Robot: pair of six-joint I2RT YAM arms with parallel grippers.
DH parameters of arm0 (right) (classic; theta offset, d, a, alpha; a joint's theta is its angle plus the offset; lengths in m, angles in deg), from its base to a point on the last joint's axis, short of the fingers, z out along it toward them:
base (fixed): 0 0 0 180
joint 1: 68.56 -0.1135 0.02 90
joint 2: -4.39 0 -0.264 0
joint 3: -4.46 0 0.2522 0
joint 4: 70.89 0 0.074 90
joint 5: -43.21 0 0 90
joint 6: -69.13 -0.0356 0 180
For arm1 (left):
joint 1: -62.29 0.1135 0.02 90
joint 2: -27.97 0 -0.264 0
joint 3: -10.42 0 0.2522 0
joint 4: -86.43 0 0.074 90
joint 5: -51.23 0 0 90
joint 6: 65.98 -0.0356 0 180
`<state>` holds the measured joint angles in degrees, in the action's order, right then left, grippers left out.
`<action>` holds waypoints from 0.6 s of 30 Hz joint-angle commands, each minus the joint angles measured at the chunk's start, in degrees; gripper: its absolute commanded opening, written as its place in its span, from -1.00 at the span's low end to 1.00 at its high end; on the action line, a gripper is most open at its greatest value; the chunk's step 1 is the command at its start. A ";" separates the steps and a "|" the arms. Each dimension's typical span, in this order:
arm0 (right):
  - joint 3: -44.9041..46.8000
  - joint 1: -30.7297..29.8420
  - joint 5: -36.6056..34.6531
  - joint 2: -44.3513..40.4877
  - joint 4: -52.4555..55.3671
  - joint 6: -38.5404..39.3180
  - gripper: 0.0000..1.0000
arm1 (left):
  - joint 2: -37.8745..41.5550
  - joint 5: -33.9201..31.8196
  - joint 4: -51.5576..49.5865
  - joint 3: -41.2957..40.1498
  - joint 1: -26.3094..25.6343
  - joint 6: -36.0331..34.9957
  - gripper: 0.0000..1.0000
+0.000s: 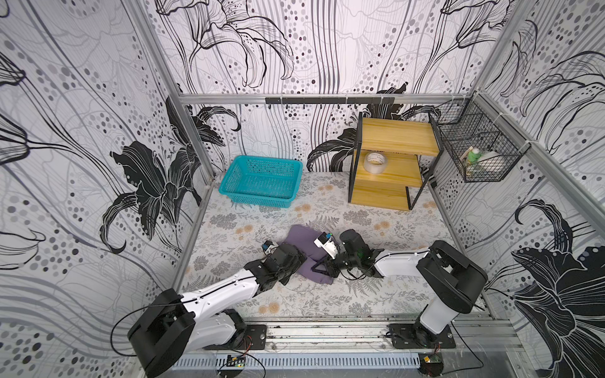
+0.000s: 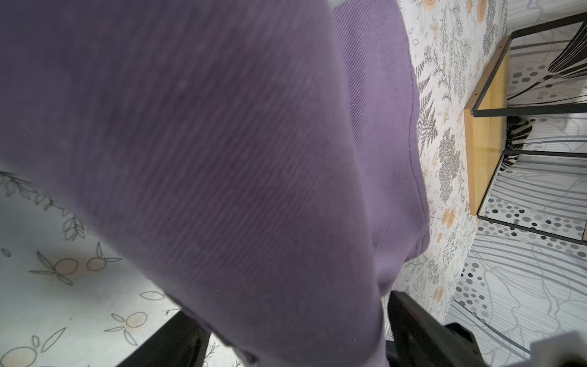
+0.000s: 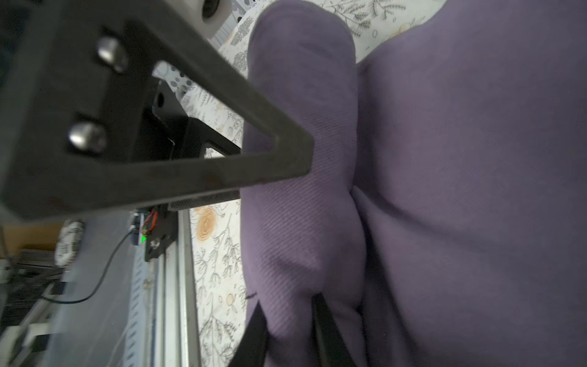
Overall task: Roll up the long pants
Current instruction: Roll the long pant at the center of the board.
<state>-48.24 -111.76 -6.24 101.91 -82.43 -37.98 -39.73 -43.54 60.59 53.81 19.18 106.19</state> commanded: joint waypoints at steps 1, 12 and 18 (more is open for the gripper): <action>1.09 1.33 14.07 3.02 4.22 -7.07 -0.86 | -1.27 0.72 1.93 -1.08 -0.27 -0.56 0.81; -1.90 1.99 3.05 1.15 13.90 -7.87 -0.41 | -7.62 0.93 4.95 -2.57 -0.19 0.43 0.72; -2.25 -8.52 -32.96 -14.36 21.82 0.79 0.19 | -7.24 -0.50 3.96 -2.36 -0.11 0.18 0.44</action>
<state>-51.41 -116.06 -18.04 94.15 -66.50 -41.69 -46.12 -42.95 65.94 52.54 19.16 106.63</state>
